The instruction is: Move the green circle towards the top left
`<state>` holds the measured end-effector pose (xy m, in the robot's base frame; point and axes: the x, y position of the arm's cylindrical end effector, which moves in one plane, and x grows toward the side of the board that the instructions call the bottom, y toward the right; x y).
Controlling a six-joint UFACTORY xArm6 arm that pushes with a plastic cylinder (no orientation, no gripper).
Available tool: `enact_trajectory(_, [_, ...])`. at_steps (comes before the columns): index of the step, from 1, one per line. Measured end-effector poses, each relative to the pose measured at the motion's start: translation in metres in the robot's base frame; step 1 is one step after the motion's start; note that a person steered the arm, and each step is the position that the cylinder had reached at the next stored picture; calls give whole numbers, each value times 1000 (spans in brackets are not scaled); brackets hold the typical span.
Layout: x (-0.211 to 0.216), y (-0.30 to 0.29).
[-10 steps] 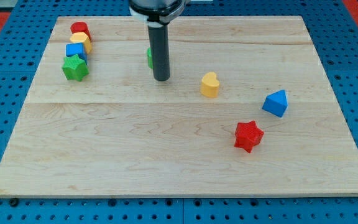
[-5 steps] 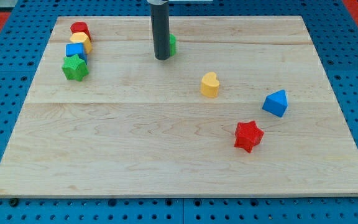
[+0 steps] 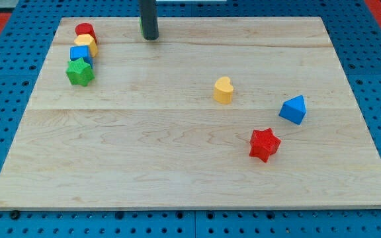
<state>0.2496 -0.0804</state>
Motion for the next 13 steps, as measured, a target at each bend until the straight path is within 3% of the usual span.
enact_trajectory(1, [-7, 32])
enact_trajectory(2, [-47, -1])
enact_trajectory(5, [-40, -59])
enact_trajectory(7, [-57, -74])
enact_trajectory(13, [-58, -94])
